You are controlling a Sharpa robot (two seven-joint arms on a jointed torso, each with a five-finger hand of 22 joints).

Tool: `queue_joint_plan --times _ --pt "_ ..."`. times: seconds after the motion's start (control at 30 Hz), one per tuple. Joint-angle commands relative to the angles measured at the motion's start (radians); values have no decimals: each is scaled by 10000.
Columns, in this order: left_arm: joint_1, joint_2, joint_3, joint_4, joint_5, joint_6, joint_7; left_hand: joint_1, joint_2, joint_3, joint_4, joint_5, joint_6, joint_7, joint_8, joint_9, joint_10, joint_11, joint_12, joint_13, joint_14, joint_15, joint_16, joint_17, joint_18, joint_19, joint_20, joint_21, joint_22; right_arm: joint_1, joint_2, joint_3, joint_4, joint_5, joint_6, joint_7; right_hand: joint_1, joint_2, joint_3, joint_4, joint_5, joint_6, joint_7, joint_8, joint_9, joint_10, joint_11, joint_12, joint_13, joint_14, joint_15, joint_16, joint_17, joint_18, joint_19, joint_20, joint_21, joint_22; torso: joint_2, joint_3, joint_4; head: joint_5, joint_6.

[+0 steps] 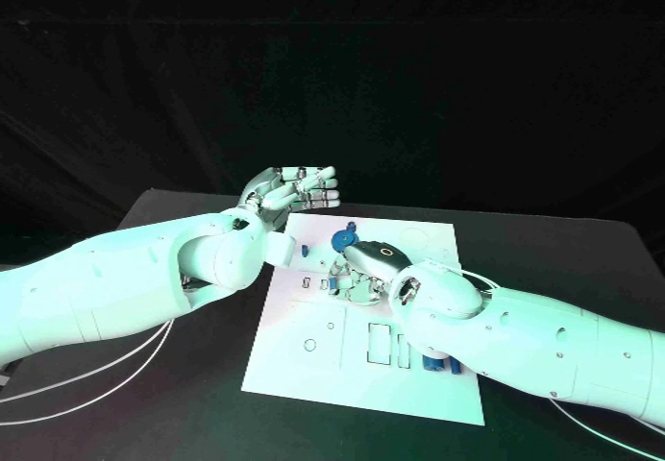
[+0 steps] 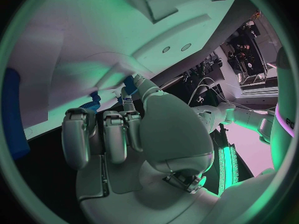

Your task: Assemble the parts on the task board

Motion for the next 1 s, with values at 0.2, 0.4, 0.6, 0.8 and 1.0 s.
queue_joint_plan --times 0.2,0.4,0.6,0.8,1.0 --pt "5 7 5 9 15 123 12 -16 59 2 -51 6 -24 144 -57 -10 -6 89 -57 8 47 52 -61 -13 105 -64 38 59 -14 -51 39 -22 -50 66 111 -189 16 85 7 59 55 57 -34 27 40 504 -41 -33 1950 1061 -24 36 2629 35 283 -32 -53 1507 5 5 4 -5 -21" --pt "5 -2 5 12 15 123 8 -16 59 2 -51 6 -24 144 -57 -10 -6 89 -57 8 47 52 -61 -13 105 -64 38 59 -14 -53 42 -22 -111 67 143 -253 -7 59 6 60 52 33 -22 12 36 477 -36 -68 1919 1061 -22 36 2629 43 266 -30 -81 1484 4 1 5 -7 -24" --pt "5 -4 5 1 15 141 -1 -16 59 2 -51 6 -24 144 -57 -10 -6 89 -57 8 47 52 -61 -13 105 -64 38 59 -14 -54 44 -22 -146 61 197 -324 -175 -40 13 129 38 -229 90 -147 -22 256 51 -345 1676 1061 43 36 2629 77 177 9 -226 1365 -2 -1 -4 -14 -21" --pt "5 -9 5 -13 15 140 -9 -5 65 8 -60 8 -26 150 -64 -9 -11 93 -67 8 53 53 -69 -12 107 -61 37 64 -15 -59 56 -22 -156 62 229 -343 -226 -83 24 145 27 -318 134 -203 -42 223 90 -385 1644 1061 75 36 2629 82 163 36 -251 1348 -6 0 2 -22 -8" --pt "5 -15 5 -16 15 139 -15 -5 65 8 -60 8 -26 150 -64 -9 -11 93 -67 8 53 53 -69 -12 107 -61 37 64 -15 -61 63 -23 -160 66 230 -361 -262 -112 26 158 16 -361 159 -232 -53 204 112 -409 1625 1058 94 30 2616 86 153 53 -271 1336 0 -1 4 -34 3"
